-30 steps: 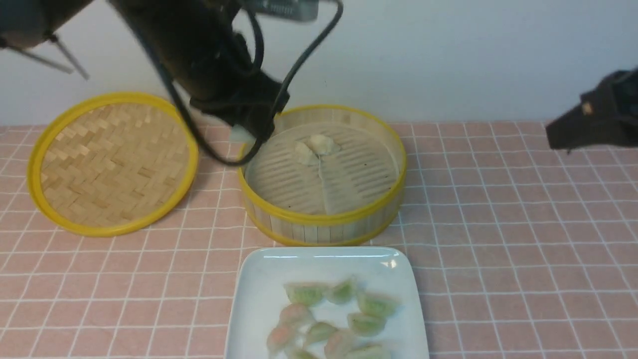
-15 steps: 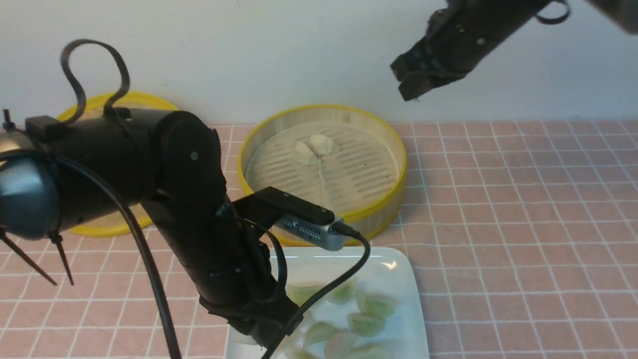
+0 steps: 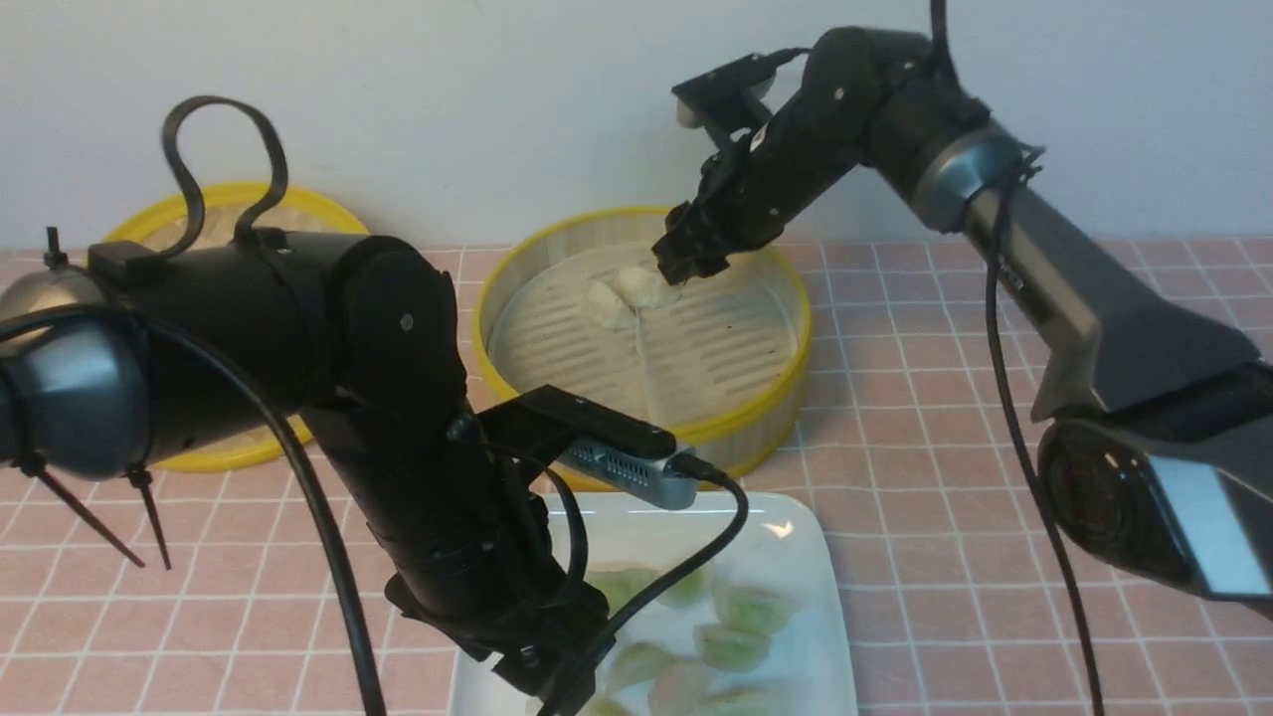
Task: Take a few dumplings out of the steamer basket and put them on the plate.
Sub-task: Use the left arm to put the dumpling into the plate, then use the right arm to grab a dumpling from inside the steamer
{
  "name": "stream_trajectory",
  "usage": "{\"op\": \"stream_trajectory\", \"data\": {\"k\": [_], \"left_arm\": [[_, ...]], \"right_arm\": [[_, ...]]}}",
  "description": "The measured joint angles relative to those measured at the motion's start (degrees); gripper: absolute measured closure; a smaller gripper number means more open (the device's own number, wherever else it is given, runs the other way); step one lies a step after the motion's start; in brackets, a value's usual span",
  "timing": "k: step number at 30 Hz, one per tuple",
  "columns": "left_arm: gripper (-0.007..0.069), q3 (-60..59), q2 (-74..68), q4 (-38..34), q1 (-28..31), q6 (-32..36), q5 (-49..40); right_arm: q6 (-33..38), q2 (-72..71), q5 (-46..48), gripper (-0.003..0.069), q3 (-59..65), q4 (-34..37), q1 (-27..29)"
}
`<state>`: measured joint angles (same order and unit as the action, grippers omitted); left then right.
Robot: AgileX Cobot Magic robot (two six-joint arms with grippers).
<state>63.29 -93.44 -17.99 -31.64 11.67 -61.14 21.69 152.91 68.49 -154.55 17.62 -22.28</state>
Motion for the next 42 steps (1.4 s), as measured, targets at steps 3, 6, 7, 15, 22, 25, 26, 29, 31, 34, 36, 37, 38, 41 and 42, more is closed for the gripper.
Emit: {"op": "stream_trajectory", "data": {"k": [3,6,7,15,22,25,26,29,31,34,36,37,38,41,42], "left_arm": [[0.0123,0.0,0.0,0.5,0.0,-0.5,-0.1],[0.0200,0.0,0.0,2.1,0.0,-1.7,-0.4],[0.0216,0.0,0.0,2.5,0.0,-1.9,-0.5],[0.0554,3.7,2.7,8.0,0.0,-2.5,-6.2],[0.0630,6.9,8.6,11.9,2.3,-6.2,-6.5],[0.0630,7.0,10.2,12.3,7.2,-7.1,-7.6],[0.0630,7.0,10.4,12.4,8.1,-7.1,-7.7],[0.0630,7.0,10.6,12.5,12.5,-7.1,-8.3],[0.0630,7.0,10.6,12.5,14.3,-7.1,-8.7],[0.0630,7.0,10.7,12.5,15.6,-7.0,-8.9],[0.0630,7.0,10.7,12.4,15.7,-7.0,-8.9],[0.0630,7.0,10.7,12.3,15.7,-7.0,-8.9],[0.0630,7.0,10.7,12.3,15.7,-7.0,-8.9],[0.0630,7.0,10.7,12.3,15.7,-7.0,-8.9],[0.0630,7.0,10.7,12.3,15.7,-7.0,-8.9]], "right_arm": [[0.9,0.7,-0.7,0.0279,0.0,0.0,0.0],[2.7,0.8,-1.8,0.0272,-0.3,0.0,0.0],[3.1,0.8,-2.1,0.0271,-0.3,0.0,0.0],[9.9,0.8,-2.0,0.0270,-0.4,-2.1,0.0],[12.3,0.8,-1.9,0.0284,-0.4,-0.2,0.0],[15.2,0.8,-1.9,0.0285,-0.4,0.2,0.0],[16.1,0.9,-1.9,0.0285,-0.4,0.2,0.0],[22.9,1.7,-1.9,0.0285,-0.5,0.2,0.0],[27.6,2.7,-2.6,0.0286,-0.5,0.2,0.1],[30.0,3.9,-4.0,0.0287,-0.5,0.3,0.1],[30.9,4.0,-5.6,0.0287,-0.5,0.4,0.1],[31.5,4.1,-6.2,0.0287,-0.5,0.4,0.1],[32.2,4.2,-6.7,0.0287,-0.5,0.4,0.1],[34.0,4.7,-7.7,0.0287,-0.6,0.6,0.1],[34.3,4.8,-8.0,0.0287,-0.6,0.6,0.1]]}}
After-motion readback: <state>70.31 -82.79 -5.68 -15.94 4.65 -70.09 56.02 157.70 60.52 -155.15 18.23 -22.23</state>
